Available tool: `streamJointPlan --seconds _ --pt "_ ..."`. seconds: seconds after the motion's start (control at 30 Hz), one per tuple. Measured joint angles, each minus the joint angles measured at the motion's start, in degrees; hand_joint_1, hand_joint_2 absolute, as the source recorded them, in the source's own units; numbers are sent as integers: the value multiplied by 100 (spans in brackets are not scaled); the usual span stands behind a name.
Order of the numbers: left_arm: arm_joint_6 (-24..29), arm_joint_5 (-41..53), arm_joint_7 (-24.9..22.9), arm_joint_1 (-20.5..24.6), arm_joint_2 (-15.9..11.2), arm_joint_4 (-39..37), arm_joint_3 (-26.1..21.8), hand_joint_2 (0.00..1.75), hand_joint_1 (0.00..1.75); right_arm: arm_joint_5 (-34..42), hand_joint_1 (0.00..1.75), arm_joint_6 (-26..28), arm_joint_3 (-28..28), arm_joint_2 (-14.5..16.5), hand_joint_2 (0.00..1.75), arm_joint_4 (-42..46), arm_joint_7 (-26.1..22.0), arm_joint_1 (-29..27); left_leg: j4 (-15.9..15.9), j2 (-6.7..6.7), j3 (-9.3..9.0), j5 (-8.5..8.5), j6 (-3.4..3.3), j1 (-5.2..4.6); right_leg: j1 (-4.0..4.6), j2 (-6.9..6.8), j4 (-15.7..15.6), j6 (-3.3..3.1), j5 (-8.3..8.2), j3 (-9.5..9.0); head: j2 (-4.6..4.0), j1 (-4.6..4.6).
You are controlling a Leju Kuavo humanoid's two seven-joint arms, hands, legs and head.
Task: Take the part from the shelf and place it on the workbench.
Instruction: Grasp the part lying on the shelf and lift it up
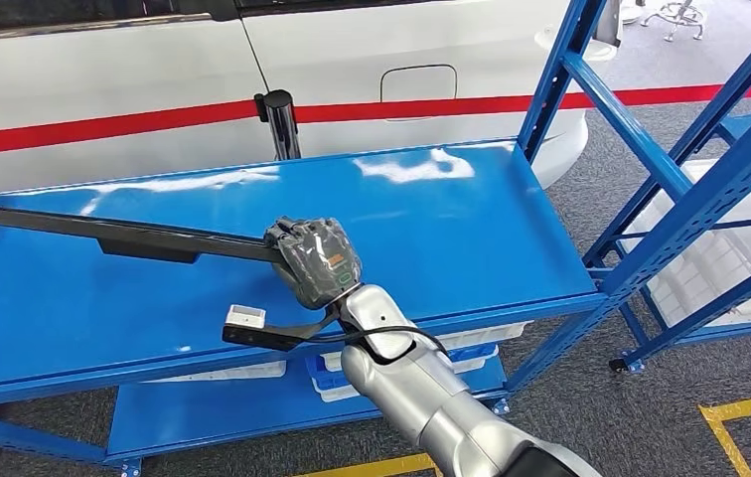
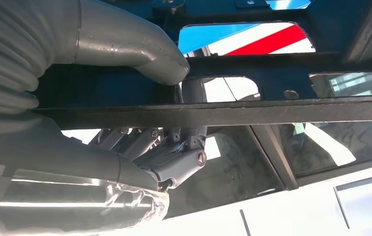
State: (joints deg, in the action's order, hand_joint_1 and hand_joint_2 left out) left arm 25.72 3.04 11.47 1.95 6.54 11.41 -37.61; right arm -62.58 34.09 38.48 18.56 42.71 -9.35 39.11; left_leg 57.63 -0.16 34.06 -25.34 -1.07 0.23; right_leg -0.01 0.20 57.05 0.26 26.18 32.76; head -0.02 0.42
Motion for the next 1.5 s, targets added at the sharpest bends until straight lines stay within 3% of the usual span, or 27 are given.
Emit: streamJointPlan --seconds 0.23,0.37,0.67,1.17,1.27,1.5 --pt "-303 -168 247 1 -22 -14 -72 0 0 472 175 108 -151 -80 175 606 -342 -82 0 0 2 0 0 1 0 0 0 0 0 3 0 2" --pt "-431 -169 314 2 -71 -14 -138 175 0 729 175 163 -245 -208 175 1248 -420 -94 0 1 1 0 0 0 0 0 0 0 0 4 1 2" --pt "-711 -168 490 1 -192 -17 -151 175 0 1108 175 325 -296 -455 175 2009 -643 -142 0 0 2 0 0 0 0 0 0 0 0 3 0 1" --pt "-593 -159 368 5 -235 -64 -151 175 0 1610 175 420 -293 -604 175 2117 -934 -143 0 0 2 0 0 1 0 0 0 0 0 2 0 1" --pt "-676 -172 328 5 -242 -64 -151 175 0 2186 175 364 -285 -622 175 2126 -1138 -141 0 0 2 0 0 0 0 0 0 0 0 2 0 2" --pt "-640 -198 99 14 -258 -64 -151 175 0 4347 175 -335 -256 -688 175 2492 -1671 -182 5 -1 5 -2 -1 -4 -20 0 -3 2 -1 3 0 1"
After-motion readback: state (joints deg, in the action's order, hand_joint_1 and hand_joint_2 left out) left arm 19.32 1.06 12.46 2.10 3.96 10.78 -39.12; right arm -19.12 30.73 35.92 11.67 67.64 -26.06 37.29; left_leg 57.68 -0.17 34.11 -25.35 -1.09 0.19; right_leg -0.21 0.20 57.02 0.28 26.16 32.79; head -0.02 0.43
